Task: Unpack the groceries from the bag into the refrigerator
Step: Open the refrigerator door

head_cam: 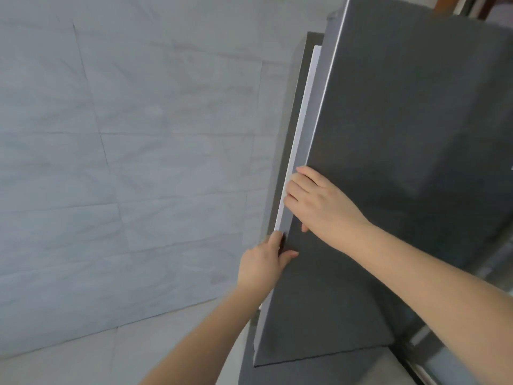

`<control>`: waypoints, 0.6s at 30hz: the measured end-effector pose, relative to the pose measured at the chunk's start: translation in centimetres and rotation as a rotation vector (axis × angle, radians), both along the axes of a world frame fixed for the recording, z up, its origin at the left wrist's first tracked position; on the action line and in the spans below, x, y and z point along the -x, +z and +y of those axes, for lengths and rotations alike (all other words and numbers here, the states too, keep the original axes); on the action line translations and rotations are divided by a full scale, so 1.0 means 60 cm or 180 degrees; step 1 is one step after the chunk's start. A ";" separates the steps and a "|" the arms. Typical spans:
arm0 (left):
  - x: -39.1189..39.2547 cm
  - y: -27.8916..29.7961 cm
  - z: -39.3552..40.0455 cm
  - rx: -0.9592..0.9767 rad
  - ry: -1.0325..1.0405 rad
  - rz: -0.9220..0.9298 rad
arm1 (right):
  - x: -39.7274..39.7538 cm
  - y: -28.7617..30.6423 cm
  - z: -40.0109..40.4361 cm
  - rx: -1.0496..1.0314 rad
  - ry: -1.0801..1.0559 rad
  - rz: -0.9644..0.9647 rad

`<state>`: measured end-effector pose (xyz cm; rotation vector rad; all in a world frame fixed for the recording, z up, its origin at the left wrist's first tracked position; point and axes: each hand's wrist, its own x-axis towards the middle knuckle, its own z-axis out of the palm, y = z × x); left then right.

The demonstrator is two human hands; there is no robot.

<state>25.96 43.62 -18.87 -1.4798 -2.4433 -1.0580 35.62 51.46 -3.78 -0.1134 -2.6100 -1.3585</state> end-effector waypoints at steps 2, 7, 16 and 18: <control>-0.023 -0.010 -0.018 -0.0147 -0.0057 0.0105 | -0.031 -0.001 -0.018 0.0064 0.0028 0.0012; -0.095 -0.028 -0.061 -0.0712 -0.0307 0.0775 | -0.126 -0.005 -0.051 0.0200 0.0269 0.0062; -0.157 -0.034 -0.106 -0.1149 -0.1424 0.1799 | -0.314 -0.025 -0.110 0.0049 0.0362 0.0530; -0.171 -0.028 -0.111 -0.1263 -0.1366 0.1737 | -0.357 -0.032 -0.119 0.0059 0.0192 0.0452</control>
